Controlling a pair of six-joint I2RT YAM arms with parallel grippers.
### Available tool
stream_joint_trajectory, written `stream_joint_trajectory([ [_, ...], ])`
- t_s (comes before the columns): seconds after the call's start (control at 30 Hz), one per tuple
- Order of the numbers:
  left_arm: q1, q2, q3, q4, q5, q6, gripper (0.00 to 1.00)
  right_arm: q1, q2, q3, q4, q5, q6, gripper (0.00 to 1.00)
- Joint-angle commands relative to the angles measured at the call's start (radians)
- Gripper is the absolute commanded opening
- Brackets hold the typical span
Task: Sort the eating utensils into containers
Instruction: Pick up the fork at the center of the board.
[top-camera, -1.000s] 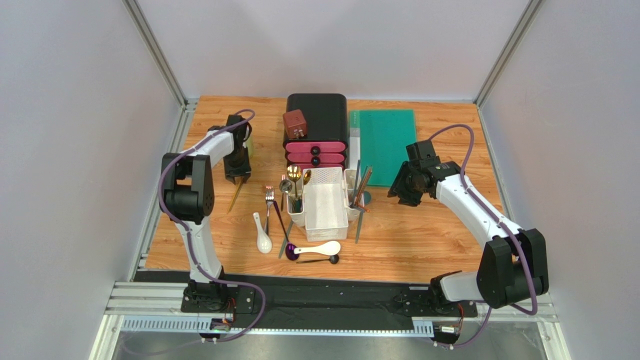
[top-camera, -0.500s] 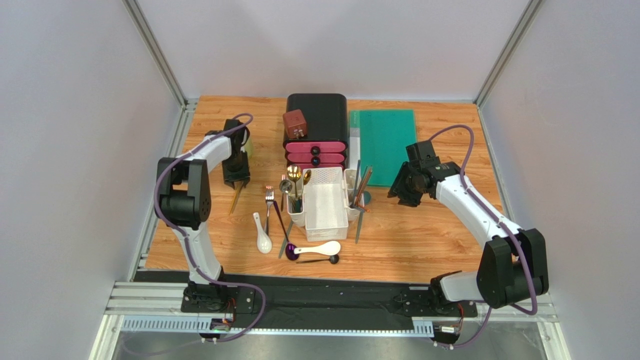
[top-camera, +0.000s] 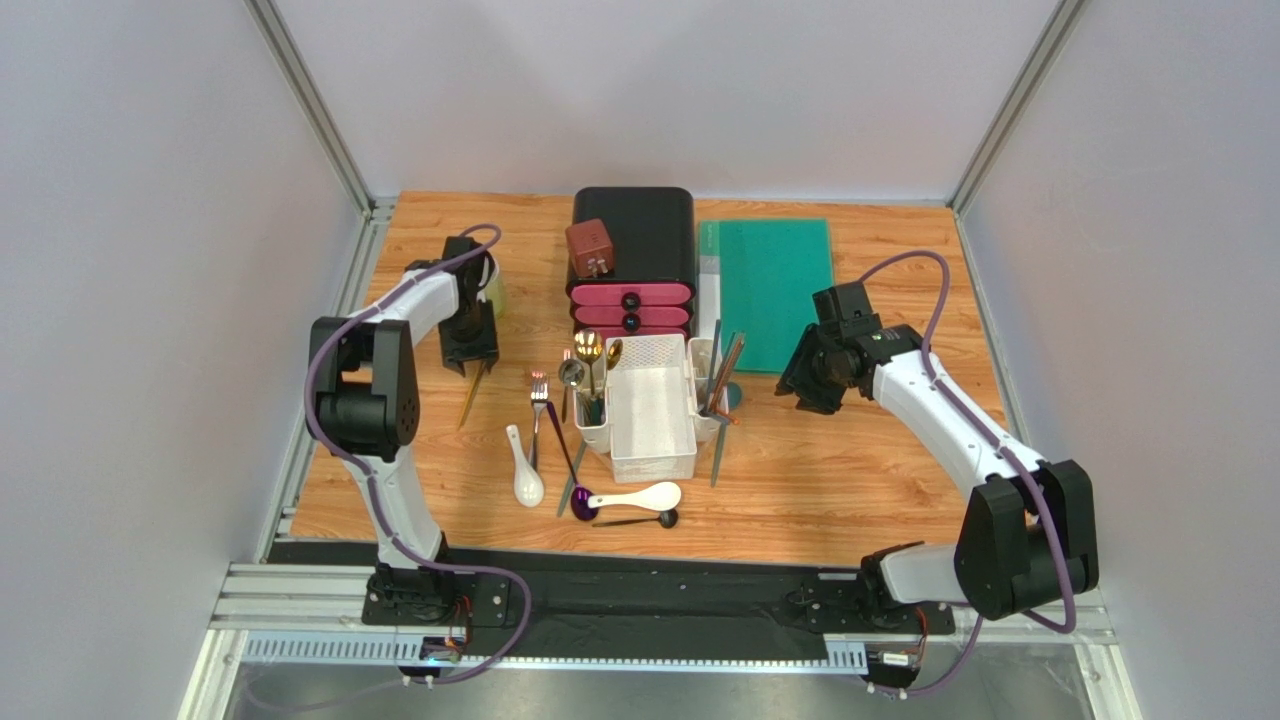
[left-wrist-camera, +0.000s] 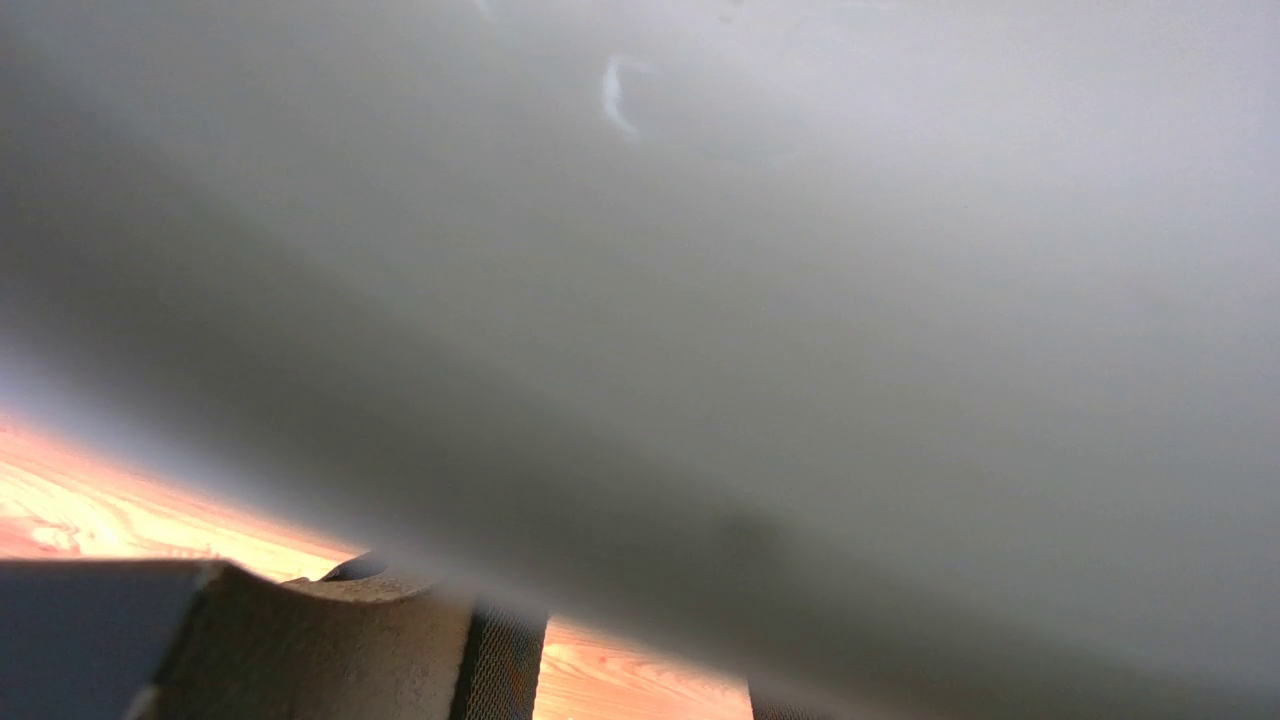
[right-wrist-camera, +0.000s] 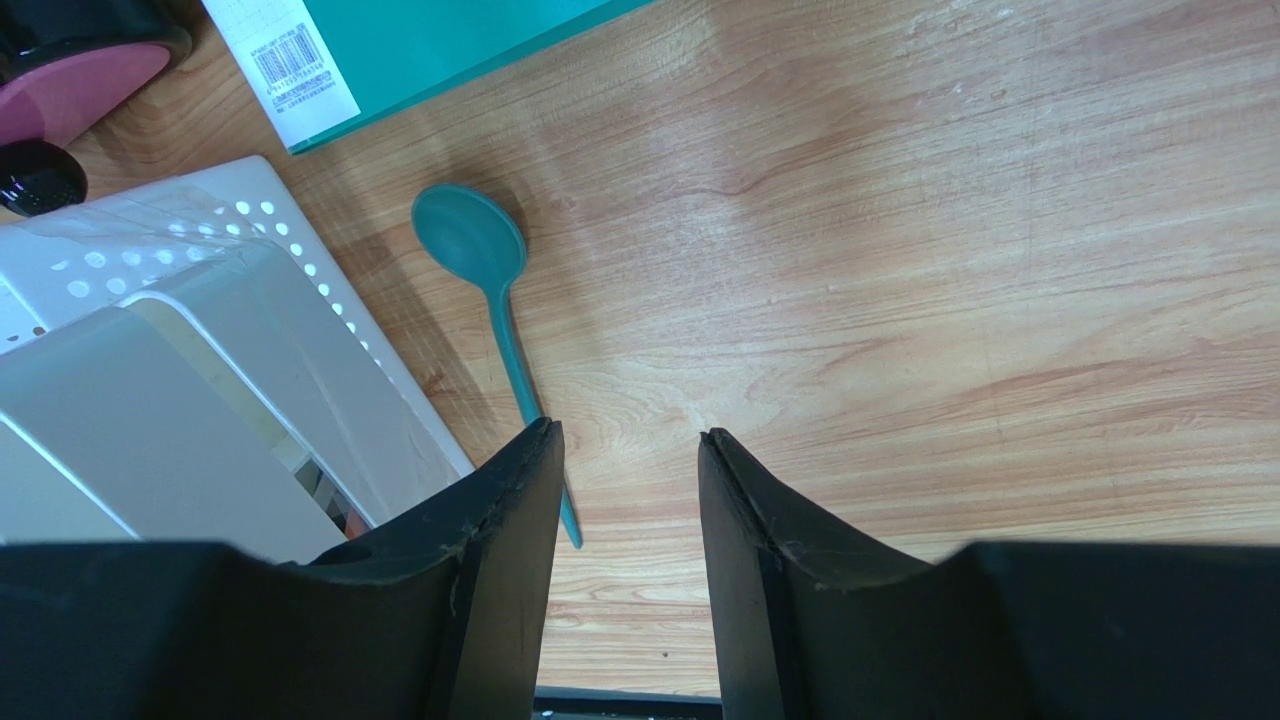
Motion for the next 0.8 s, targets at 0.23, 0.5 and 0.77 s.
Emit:
stream_joint_trajectory([
  [0.23,0.026,-0.034,0.036,0.012,-0.007,0.012,0.49,-0.003,-0.018,0.018,0.019,-0.003,0.007,0.43],
  [0.5,0.029,-0.060,0.026,0.026,-0.020,0.009,0.47,-0.005,-0.007,0.027,0.011,0.000,-0.002,0.43],
  [0.77,0.038,-0.026,0.043,0.021,-0.039,0.009,0.46,-0.005,0.003,0.030,0.011,-0.002,-0.005,0.43],
])
